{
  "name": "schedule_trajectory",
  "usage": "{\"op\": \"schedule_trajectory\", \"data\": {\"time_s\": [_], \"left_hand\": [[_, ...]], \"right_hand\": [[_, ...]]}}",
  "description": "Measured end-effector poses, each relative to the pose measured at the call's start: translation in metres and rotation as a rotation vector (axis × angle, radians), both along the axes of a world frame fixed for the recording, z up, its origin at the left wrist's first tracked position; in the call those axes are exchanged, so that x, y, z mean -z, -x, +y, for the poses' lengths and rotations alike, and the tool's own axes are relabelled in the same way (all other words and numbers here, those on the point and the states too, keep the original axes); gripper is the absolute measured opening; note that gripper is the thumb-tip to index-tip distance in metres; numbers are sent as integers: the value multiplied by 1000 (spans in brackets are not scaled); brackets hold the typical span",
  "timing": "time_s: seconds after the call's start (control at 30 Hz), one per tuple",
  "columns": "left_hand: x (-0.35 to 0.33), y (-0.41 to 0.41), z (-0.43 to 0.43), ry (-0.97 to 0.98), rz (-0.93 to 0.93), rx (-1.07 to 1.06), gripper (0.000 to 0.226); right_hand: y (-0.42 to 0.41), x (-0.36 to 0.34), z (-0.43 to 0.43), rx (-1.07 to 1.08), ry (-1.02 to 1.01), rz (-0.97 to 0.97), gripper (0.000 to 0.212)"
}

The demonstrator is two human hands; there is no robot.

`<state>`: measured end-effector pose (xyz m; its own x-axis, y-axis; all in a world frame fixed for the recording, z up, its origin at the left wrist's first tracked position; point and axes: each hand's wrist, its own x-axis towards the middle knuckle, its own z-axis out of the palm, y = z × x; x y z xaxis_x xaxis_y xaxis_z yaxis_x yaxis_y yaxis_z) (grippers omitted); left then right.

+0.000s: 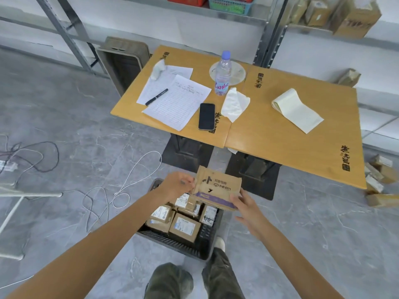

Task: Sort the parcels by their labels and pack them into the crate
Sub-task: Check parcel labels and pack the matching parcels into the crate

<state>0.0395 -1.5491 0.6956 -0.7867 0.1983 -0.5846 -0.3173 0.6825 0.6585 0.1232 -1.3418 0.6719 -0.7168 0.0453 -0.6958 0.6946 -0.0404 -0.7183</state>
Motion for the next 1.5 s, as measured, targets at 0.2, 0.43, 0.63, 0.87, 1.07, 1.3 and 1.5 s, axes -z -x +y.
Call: {"op": "schedule_trajectory", "data": {"time_s": [0.2,0.43,0.63,0.87,1.07,1.3,1.5], "left_hand": [[78,21,-35,-25,-144,28,25],[219,8,-82,50,-282,279,39],[369,-7,-130,295,-221,587,35],[499,-5,-170,537,-109,937,39],[539,-2,-181,537,-63,1023,40],[501,4,-180,506,-44,1015,33],[391,47,-156,437,9,891,28]], "right_hand": [[12,82,-49,194,-22,-100,41],[11,233,-118,402,-234,-328,36],[9,392,-173,399,-400,-495,31],[33,565,-222,366,-479,-527,37],[32,639,-214,375,-405,-575,43],[36,600,-205,257,-262,-598,60],[66,451,-155,-35,-360,-341,32]]}}
